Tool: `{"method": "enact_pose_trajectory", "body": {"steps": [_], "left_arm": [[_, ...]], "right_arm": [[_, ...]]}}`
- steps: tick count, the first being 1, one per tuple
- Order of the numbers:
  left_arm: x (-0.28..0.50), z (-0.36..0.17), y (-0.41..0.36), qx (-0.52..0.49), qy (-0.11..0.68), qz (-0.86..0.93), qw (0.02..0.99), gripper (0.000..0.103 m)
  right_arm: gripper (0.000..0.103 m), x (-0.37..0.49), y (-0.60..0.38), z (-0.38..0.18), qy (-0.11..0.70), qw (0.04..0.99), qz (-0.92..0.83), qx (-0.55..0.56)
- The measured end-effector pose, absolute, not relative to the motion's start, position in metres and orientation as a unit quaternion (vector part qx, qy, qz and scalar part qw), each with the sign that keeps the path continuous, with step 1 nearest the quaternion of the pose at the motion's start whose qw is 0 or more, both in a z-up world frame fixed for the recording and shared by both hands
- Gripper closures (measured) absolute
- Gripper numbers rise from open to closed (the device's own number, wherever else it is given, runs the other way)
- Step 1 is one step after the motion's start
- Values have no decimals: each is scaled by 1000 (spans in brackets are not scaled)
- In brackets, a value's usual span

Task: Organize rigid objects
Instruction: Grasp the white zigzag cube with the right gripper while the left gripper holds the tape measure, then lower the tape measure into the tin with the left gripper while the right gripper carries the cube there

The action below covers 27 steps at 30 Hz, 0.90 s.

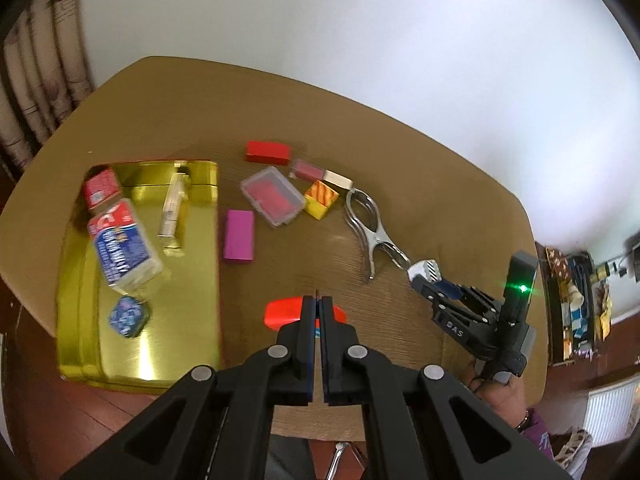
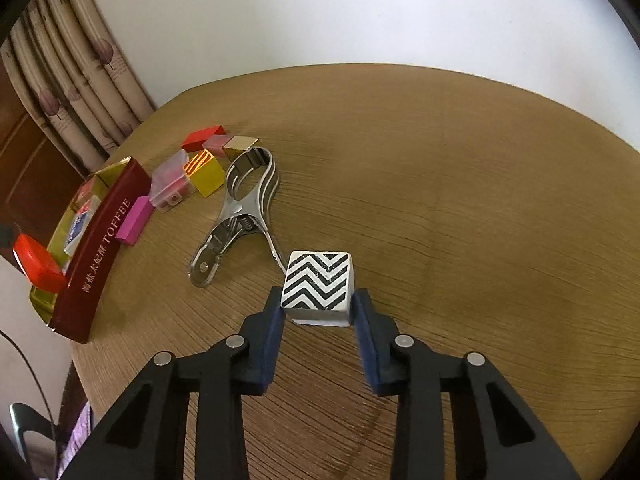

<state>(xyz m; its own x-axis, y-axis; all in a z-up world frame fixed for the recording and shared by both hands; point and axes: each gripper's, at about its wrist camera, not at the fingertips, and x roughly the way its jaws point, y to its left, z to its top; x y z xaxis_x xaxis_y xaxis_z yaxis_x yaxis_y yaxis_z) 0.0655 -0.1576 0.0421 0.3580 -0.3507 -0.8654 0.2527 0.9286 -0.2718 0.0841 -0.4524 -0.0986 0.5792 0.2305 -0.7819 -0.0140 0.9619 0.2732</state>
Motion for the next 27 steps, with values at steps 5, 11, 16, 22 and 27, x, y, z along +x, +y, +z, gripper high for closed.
{"method": "enact_pose_trajectory", "body": {"steps": [5, 11, 16, 22, 27], "left_arm": [[65, 60, -114, -59, 528, -149, 834, 102], [74, 68, -71, -39, 520, -89, 848, 102], [89, 48, -48, -61, 541, -73, 835, 102], [110, 20, -63, -47, 555, -74, 827, 102], [131, -7, -79, -27, 569, -78, 818, 101]], "right_arm": [[75, 63, -459, -87, 439, 886, 71, 131], [76, 34, -462, -63, 419, 892, 85, 146], [76, 24, -455, -45, 407, 895, 98, 154], [76, 22, -442, -28, 401, 894, 118, 163], [76, 22, -431, -22, 400, 893, 125, 164]]}}
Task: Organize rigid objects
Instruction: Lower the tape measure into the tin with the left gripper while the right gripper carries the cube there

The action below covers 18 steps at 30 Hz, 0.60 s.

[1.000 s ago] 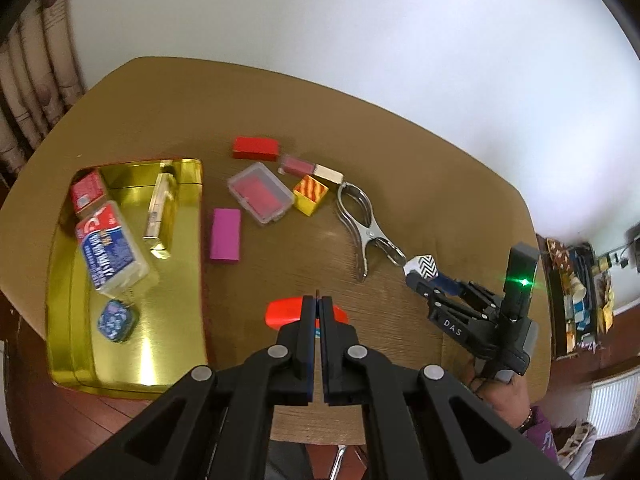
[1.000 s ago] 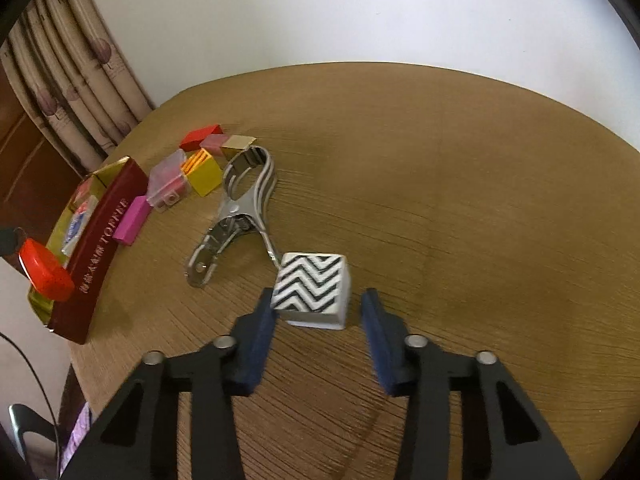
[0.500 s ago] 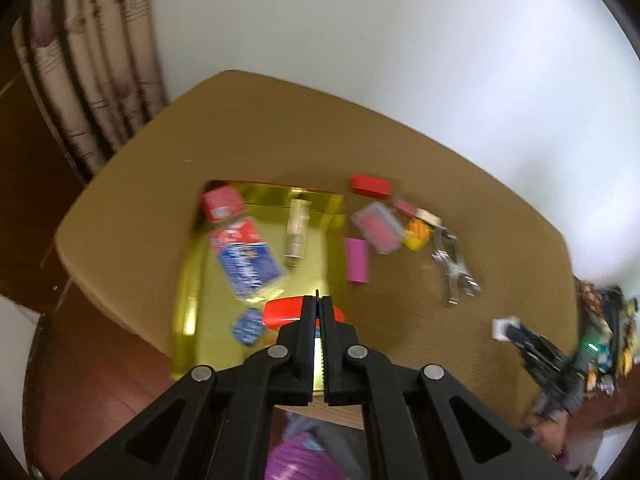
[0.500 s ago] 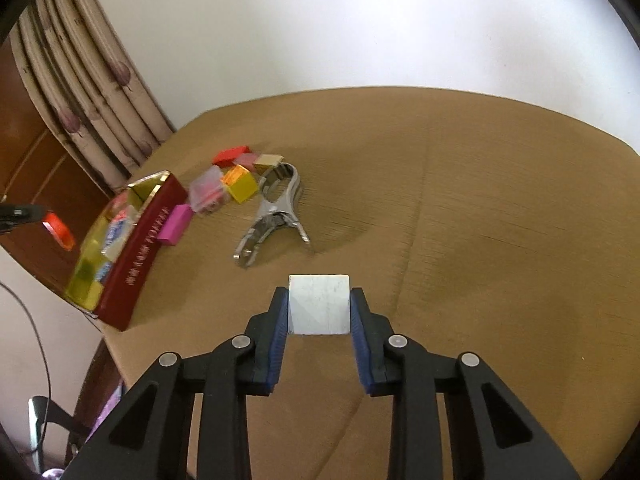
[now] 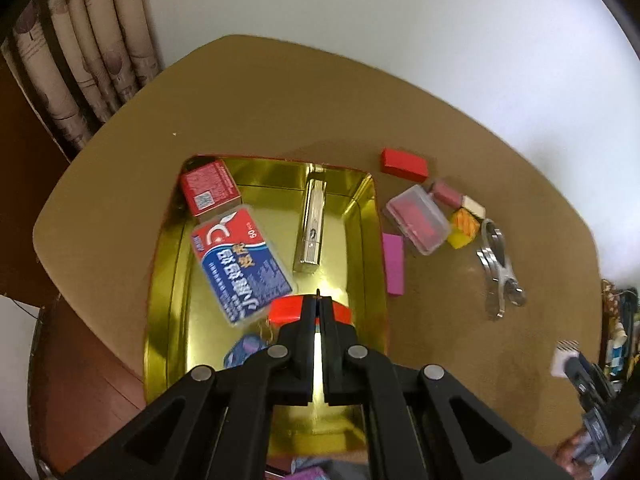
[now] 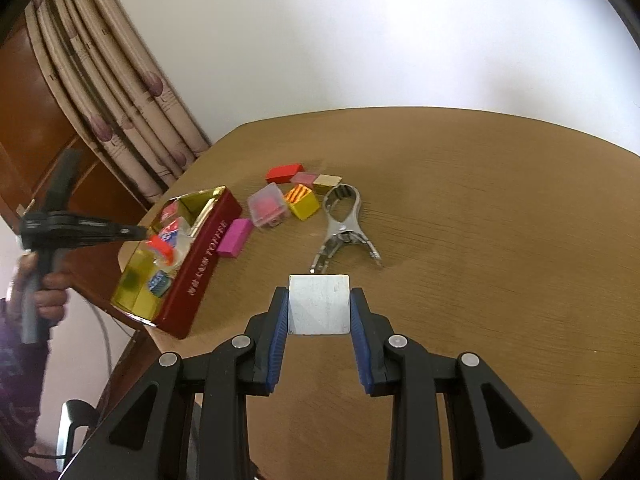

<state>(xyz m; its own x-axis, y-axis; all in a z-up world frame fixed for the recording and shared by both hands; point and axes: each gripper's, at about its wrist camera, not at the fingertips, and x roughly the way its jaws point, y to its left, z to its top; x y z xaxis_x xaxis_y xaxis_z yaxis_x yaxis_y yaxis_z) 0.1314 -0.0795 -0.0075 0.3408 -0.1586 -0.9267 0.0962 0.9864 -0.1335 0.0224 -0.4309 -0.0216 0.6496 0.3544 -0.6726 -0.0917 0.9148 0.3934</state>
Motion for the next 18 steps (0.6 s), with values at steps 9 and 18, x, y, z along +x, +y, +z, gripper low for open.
{"method": "enact_pose_trajectory", "body": {"steps": [9, 18], "left_arm": [[146, -18, -100, 42, 541, -62, 838, 92], [104, 25, -63, -20, 455, -93, 885, 79]], "right_arm": [[76, 24, -412, -9, 397, 893, 141, 159], [76, 46, -358, 21, 384, 889, 203, 143]]}}
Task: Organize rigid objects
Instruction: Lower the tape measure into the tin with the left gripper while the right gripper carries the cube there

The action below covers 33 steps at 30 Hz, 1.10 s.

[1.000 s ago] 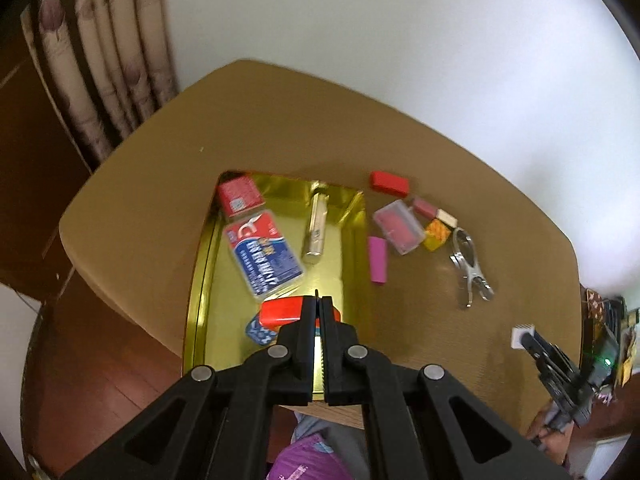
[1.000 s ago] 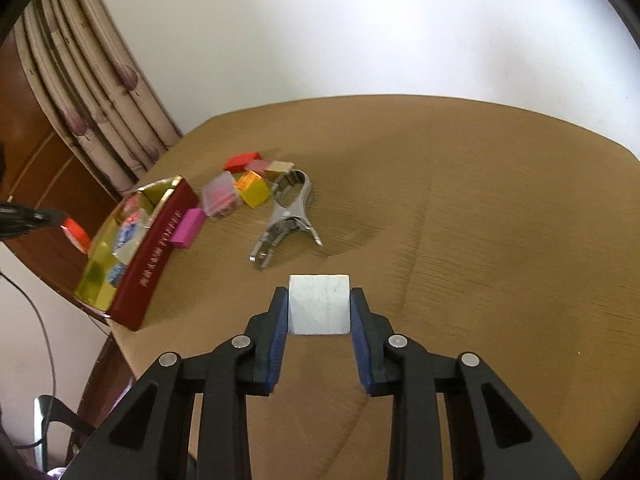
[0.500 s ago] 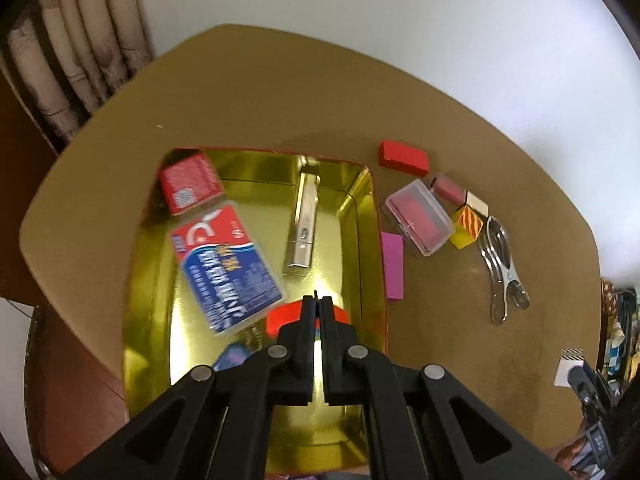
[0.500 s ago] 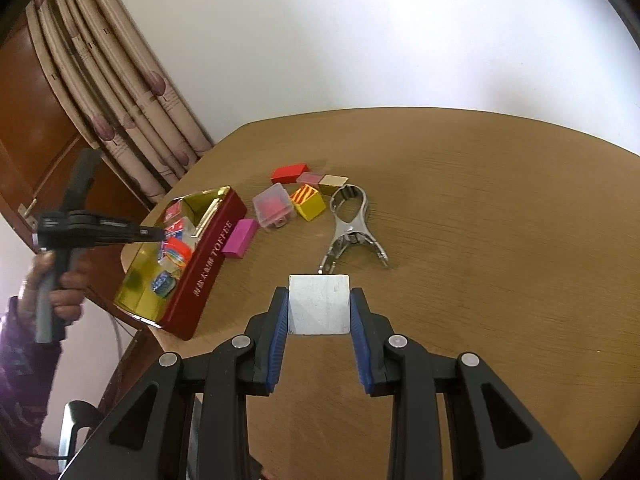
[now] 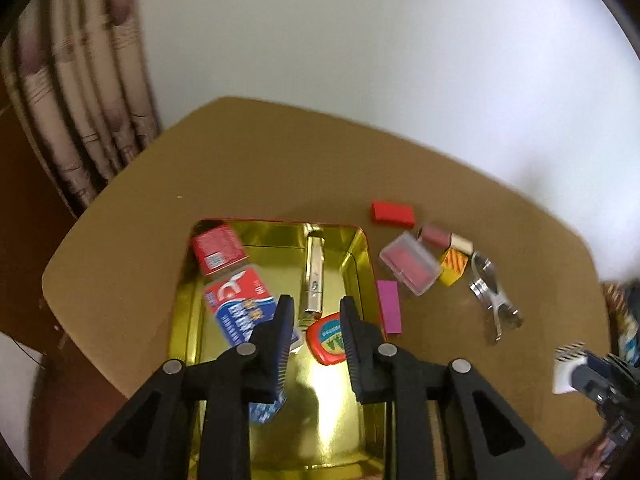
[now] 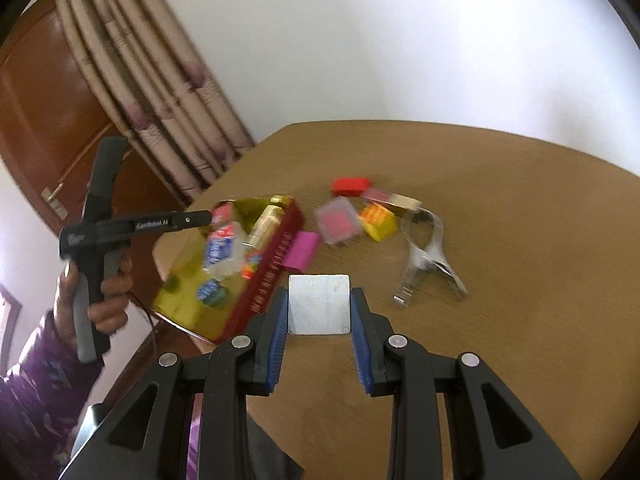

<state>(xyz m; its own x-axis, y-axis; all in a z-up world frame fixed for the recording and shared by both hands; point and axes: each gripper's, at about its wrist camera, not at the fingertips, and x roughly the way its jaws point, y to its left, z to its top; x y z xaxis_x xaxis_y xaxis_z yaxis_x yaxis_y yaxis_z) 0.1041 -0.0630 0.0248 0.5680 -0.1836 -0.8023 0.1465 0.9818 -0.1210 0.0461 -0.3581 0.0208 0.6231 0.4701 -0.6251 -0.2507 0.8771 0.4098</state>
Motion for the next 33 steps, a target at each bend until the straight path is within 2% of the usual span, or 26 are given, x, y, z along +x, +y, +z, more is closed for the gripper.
{"method": "enact_pose_trajectory", "body": {"steps": [11, 21, 28, 33], "left_arm": [[16, -3, 5, -20, 398, 20, 917, 71], [16, -15, 28, -67, 407, 8, 911, 70], [13, -13, 10, -24, 402, -7, 916, 69], [15, -15, 8, -24, 410, -11, 912, 68]], "right_arm": [[76, 147, -250, 24, 423, 845, 299, 132], [75, 237, -191, -22, 487, 819, 279, 120], [75, 258, -177, -41, 504, 816, 262, 109], [71, 255, -183, -41, 491, 819, 268, 132]]}}
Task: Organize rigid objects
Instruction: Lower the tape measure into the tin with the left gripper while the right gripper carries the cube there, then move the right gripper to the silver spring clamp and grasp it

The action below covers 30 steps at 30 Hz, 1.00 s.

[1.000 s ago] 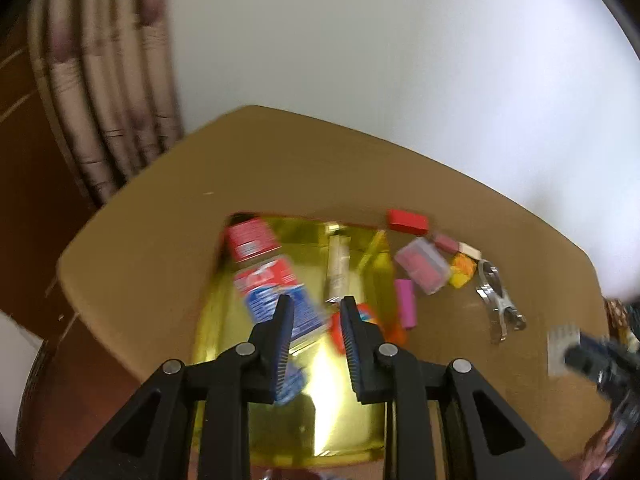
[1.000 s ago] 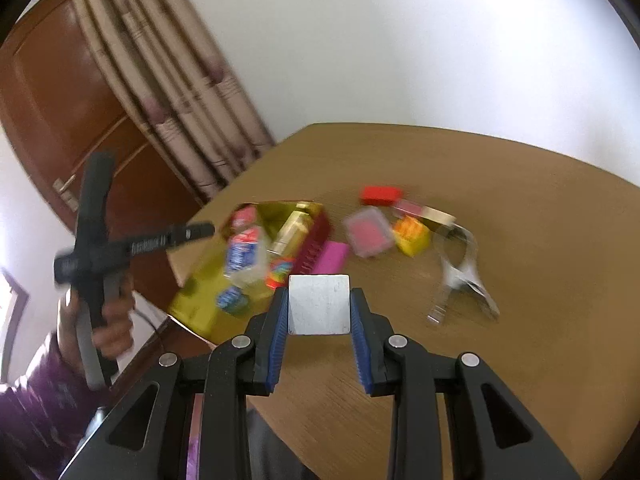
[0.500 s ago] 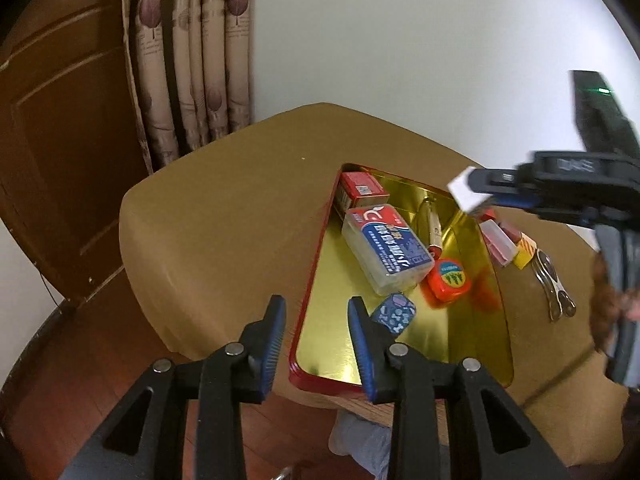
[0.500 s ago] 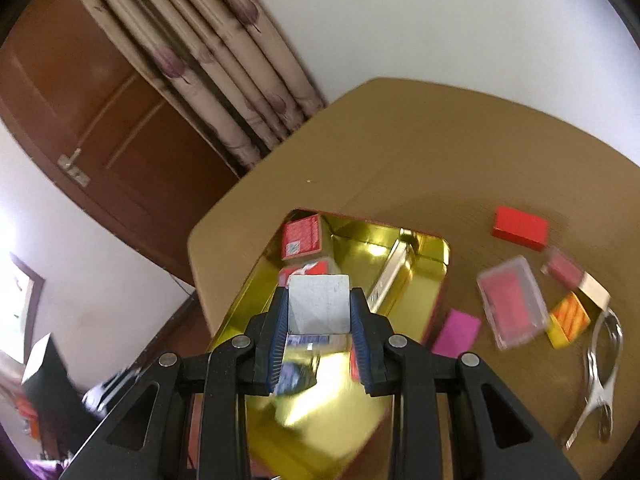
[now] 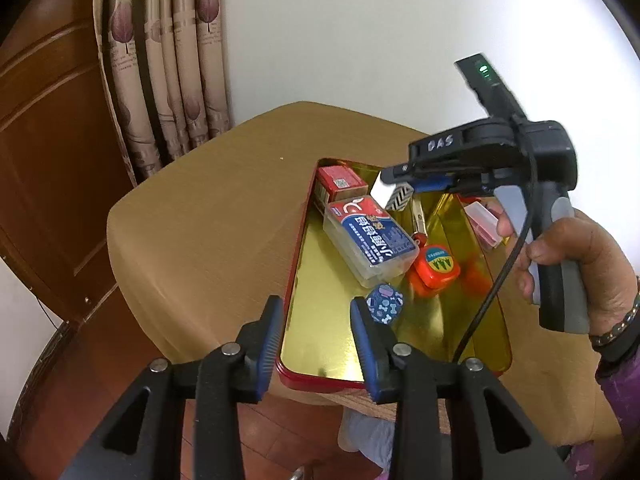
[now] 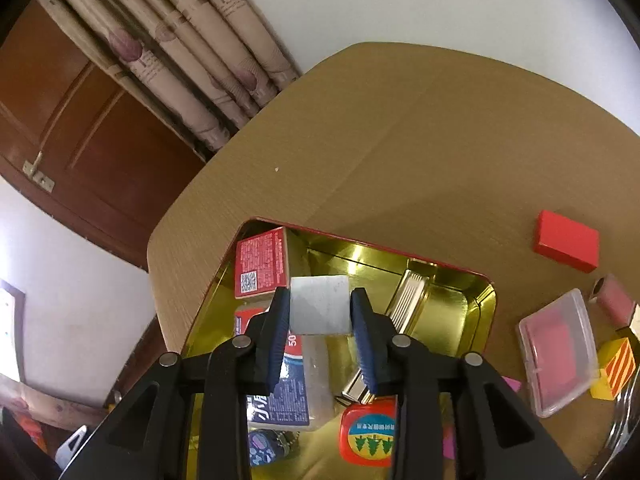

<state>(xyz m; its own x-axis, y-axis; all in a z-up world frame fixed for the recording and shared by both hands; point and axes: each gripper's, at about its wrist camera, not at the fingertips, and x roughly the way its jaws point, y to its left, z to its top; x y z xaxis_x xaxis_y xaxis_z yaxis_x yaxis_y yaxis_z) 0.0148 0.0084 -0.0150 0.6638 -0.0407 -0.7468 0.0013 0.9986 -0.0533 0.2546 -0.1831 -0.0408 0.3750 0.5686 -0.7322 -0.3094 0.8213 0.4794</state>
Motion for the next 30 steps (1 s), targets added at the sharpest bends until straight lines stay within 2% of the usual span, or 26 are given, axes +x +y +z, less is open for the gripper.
{"method": "enact_pose_trajectory", "body": {"steps": [5, 7, 9, 11, 14, 16, 20, 22, 24, 26, 30], "left_arm": [[16, -17, 10, -26, 415, -6, 909, 67], [16, -17, 9, -24, 417, -6, 909, 67], [16, -17, 8, -21, 418, -5, 908, 67], [15, -18, 7, -18, 418, -4, 908, 67], [15, -20, 5, -16, 421, -3, 907, 67], [15, -20, 1, -10, 422, -3, 907, 67], [6, -16, -18, 19, 409, -20, 912, 67], [0, -12, -35, 42, 404, -37, 913, 67], [-4, -8, -57, 52, 412, -67, 907, 67], [-3, -2, -75, 53, 418, -91, 903, 67], [9, 15, -120, 65, 418, -132, 897, 67]], "right_arm": [[69, 225, -214, -16, 426, 849, 265, 167], [63, 198, -245, -11, 398, 871, 235, 169], [44, 170, -280, -13, 379, 892, 184, 162], [41, 140, -321, -25, 372, 912, 106, 137], [36, 105, -378, -53, 381, 923, -36, 41], [37, 86, -416, -78, 397, 911, -110, -1], [35, 64, -473, -108, 420, 884, -205, -28], [25, 60, -489, -113, 428, 876, -221, -11], [11, 55, -500, -111, 420, 880, -220, 20], [4, 58, -502, -112, 421, 882, -210, 32], [3, 60, -513, -119, 438, 877, -192, 53]]}}
